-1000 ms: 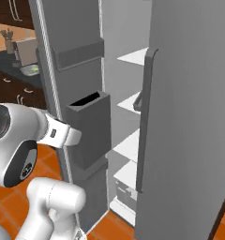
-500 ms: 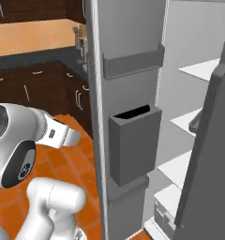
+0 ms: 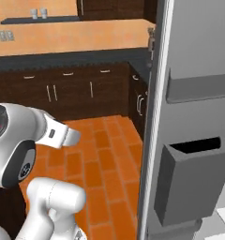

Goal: Take the meat container that has the chicken drumstick and place it on the second highest rack of the freezer. Then take the vegetable container that has the lemon wedge and sweet potato and place it on the highest rack of the freezer.

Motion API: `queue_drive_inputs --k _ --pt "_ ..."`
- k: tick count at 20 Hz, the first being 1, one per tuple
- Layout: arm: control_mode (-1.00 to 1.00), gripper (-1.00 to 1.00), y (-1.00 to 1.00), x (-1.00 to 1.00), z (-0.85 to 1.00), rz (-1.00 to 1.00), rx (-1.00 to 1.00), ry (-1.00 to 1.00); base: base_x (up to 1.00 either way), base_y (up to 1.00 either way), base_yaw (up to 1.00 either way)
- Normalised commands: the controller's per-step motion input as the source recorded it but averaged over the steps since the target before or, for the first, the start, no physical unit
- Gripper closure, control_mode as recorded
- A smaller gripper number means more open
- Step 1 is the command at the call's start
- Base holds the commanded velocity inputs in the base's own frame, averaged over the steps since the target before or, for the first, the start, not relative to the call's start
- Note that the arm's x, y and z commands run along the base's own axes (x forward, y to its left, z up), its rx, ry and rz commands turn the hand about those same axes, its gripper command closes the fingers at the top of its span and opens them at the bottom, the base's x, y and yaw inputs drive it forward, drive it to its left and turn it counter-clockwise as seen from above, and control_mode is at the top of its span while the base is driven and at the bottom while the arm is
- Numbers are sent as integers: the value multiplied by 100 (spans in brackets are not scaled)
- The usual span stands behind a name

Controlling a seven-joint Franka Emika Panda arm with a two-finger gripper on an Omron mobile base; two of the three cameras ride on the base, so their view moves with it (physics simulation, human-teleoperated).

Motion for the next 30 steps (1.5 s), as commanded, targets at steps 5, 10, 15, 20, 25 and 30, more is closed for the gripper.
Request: queue_drive_inputs --k 5,10,15,20,25,30 --pt "100 -100 0 0 0 0 0 0 64 29 49" --pt "100 -100 0 0 0 0 0 0 100 8 2" --pt "100 -100 0 0 0 0 0 0 100 32 0" --pt "100 -100 0 0 0 0 0 0 100 6 -1" --pt "100 -100 0 0 0 0 0 0 100 0 -22" --pt "100 -100 0 0 0 0 0 0 100 0 -53"
